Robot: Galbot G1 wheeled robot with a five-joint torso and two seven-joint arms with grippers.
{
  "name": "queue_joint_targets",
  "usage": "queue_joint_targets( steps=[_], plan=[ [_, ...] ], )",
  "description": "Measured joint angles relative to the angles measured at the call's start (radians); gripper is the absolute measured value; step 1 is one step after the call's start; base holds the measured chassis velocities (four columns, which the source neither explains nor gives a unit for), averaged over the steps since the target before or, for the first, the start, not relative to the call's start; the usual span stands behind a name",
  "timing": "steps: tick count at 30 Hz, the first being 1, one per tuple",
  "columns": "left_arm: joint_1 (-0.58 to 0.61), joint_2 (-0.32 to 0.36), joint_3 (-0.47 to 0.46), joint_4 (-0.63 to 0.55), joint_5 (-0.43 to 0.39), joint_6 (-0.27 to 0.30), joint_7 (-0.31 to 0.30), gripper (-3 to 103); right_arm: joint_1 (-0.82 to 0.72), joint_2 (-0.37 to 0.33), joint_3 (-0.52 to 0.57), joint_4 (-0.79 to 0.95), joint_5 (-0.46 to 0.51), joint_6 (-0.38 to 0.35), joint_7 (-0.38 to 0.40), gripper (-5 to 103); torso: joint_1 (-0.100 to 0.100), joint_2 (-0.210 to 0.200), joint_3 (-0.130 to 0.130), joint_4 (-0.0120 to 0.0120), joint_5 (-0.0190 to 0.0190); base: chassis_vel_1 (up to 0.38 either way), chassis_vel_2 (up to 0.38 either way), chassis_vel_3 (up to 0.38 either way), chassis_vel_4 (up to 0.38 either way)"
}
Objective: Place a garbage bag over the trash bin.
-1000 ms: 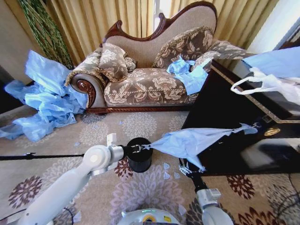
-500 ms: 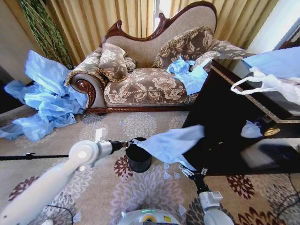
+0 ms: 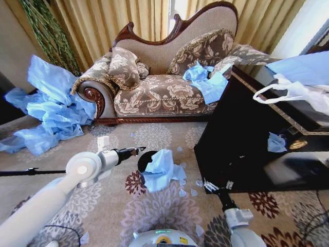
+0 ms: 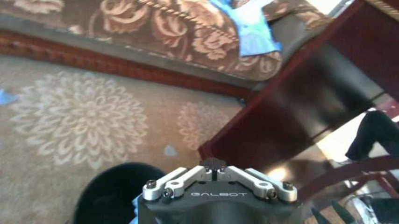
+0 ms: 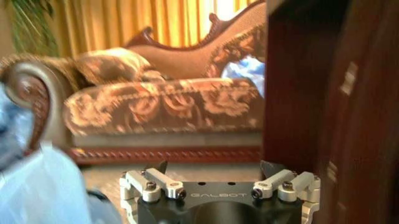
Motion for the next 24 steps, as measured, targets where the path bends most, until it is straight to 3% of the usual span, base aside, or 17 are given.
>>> queue_joint_targets(
  steps=[7,9,10,14,15,16,18,19,20,22,24],
  plan=[
    [-0.002,0.008,0.016,-0.019,0.015,-0.010,-0.010,0,-0.002,-0.045,-0.043,0.086,0.043,-0.038,0.016,84,0.000,0.000,0.000,-0.0003,0.0000,0.000,0.000,0.000,0.000],
    [0.024,0.003,0.015,-0.022,0.010,-0.003,-0.056,0,-0.005,-0.044,-0.057,0.091,0.040,-0.037,0.016,79,0.000,0.000,0.000,-0.0002,0.0000,0.000,0.000,0.000,0.000],
    [0.050,-0.003,0.011,-0.028,0.004,0.004,-0.090,0,-0.008,-0.042,-0.066,0.091,0.039,-0.037,0.016,71,0.000,0.000,0.000,-0.0002,0.0000,0.000,0.000,0.000,0.000],
    [0.132,-0.033,-0.013,-0.054,0.000,0.012,-0.156,-2,-0.013,-0.035,-0.089,0.091,0.023,-0.036,0.019,63,0.000,0.000,0.000,0.0000,0.0000,0.000,0.000,0.000,0.000],
    [0.150,-0.041,-0.021,-0.062,-0.004,0.011,-0.169,3,-0.012,-0.034,-0.094,0.091,0.020,-0.038,0.024,63,0.000,0.000,0.000,-0.0001,-0.0001,0.000,0.000,0.000,0.000],
    [0.186,-0.061,-0.043,-0.080,-0.024,0.010,-0.201,8,-0.010,-0.030,-0.104,0.097,0.018,-0.052,0.037,52,0.000,0.000,0.000,-0.0002,0.0000,0.000,0.000,0.000,0.000],
    [0.210,-0.085,-0.057,-0.098,-0.057,0.011,-0.281,14,-0.013,-0.021,-0.116,0.116,0.015,-0.072,0.056,61,0.000,0.000,0.000,0.0006,0.0001,0.000,0.000,0.000,0.000],
    [0.210,-0.085,-0.057,-0.098,-0.057,0.011,-0.281,14,-0.013,-0.021,-0.116,0.116,0.015,-0.072,0.056,61,0.000,0.000,0.000,0.0006,0.0001,0.000,0.000,0.000,0.000],
    [0.213,-0.093,-0.057,-0.101,-0.067,0.011,-0.317,19,-0.016,-0.016,-0.119,0.122,0.014,-0.077,0.064,61,0.000,0.000,0.000,-0.0001,-0.0001,0.000,0.000,0.000,0.000],
    [0.229,-0.115,-0.057,-0.102,-0.079,0.008,-0.387,30,0.001,-0.011,-0.142,0.124,0.013,-0.086,0.090,71,0.000,0.000,0.000,-0.0006,0.0001,0.000,0.000,0.000,0.000],
    [0.234,-0.124,-0.057,-0.099,-0.073,0.005,-0.406,36,0.012,-0.011,-0.153,0.120,0.013,-0.092,0.099,77,0.000,0.000,0.000,0.0001,0.0003,0.000,0.000,0.000,0.000]
  ],
)
